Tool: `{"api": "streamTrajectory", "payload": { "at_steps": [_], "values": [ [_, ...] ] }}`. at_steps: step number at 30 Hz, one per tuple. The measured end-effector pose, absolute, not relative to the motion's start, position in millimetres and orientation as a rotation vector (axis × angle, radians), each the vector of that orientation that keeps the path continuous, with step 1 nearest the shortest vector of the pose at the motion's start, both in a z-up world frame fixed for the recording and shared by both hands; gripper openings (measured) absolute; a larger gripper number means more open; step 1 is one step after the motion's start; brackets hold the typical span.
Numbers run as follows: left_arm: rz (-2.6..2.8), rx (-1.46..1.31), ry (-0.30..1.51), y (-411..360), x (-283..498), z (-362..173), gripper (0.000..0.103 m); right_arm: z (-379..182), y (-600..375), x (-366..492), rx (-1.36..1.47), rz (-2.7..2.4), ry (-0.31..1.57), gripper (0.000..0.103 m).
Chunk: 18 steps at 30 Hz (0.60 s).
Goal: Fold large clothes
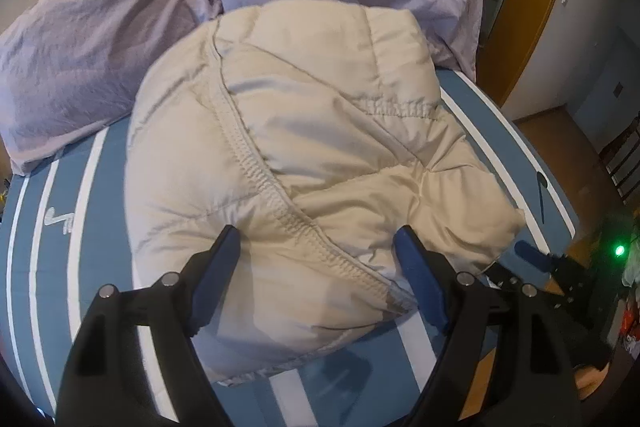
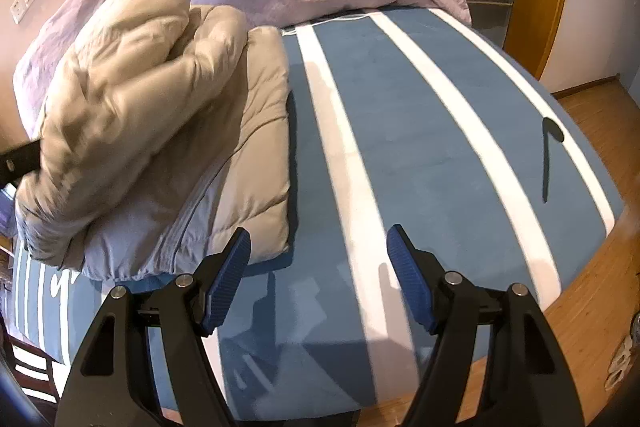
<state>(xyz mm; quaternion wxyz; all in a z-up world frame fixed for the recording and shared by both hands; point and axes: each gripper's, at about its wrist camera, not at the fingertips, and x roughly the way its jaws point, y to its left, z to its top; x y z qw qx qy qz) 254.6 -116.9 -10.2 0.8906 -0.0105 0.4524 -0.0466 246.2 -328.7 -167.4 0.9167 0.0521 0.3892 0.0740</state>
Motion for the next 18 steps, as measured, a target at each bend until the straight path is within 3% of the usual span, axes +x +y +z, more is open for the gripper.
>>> {"api": "streamTrajectory", "payload": {
  "at_steps": [15,18],
  "values": [
    [-0.121,-0.034,0.966,-137.7,263.7,-36.3,0.079,-114.1,-334.6,278.8,0.065,0.147,0.668,0.07],
    [-0.119,-0.03,0.964,-139.1,263.0,-37.5,0.079,-107.0,-325.4,284.1,0.047,0.184,0.651,0.064]
  ]
}}
